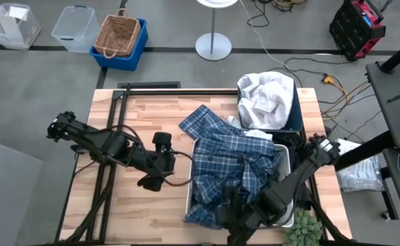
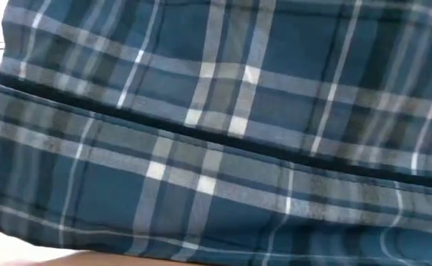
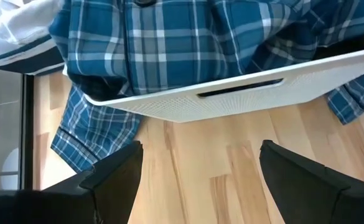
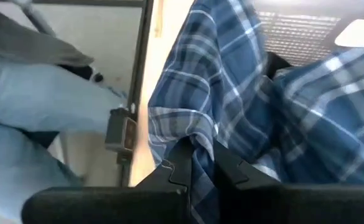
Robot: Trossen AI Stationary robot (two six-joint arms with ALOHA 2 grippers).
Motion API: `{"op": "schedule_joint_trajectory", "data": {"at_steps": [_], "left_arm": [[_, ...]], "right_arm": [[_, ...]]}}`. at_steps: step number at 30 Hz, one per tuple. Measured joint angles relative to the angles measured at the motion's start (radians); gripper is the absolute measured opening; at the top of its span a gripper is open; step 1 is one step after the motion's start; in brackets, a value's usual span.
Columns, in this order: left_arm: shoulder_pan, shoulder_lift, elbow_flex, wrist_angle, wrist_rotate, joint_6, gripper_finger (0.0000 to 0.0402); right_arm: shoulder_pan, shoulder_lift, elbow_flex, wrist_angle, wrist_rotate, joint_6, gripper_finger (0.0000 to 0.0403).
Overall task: Sort clothes
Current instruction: Put the blue sleeve shirt into the white bin
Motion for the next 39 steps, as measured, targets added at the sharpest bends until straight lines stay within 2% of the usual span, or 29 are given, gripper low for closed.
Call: {"op": "schedule_joint_trajectory", "data": {"at_steps": [4,8,15,20,25,36,39], "left_arm": [[0.0,0.0,0.0,0.018,-0.001,0.004,0.0299],[0.0,0.0,0.0,0.026,-0.002,0.008,0.0299],[0.0,0.0,0.0,0.026,-0.002,0.009,0.0299],[0.0,0.0,0.0,0.026,-0.003,0.01,0.0299],[0.0,0.0,0.0,0.027,-0.003,0.009,0.0299],[0.0,0.0,0.0,0.032,-0.003,0.01,0.0299],[0.0,0.0,0.0,0.034,-0.003,0.01,0.0299]], "right_arm": [[0.022,0.019,0.002,0.03,0.042,0.059,0.0032],[0.044,0.001,0.003,0.015,0.021,0.131,0.0077],[0.06,-0.024,0.03,0.025,0.094,0.062,0.0161],[0.047,-0.024,0.033,0.019,0.112,0.05,0.0184],[0.047,-0.027,0.033,-0.003,0.116,0.044,0.016],[0.047,-0.049,0.033,0.0,0.12,0.014,0.0025],[0.046,-0.066,0.034,0.001,0.132,-0.017,0.0013]]}}
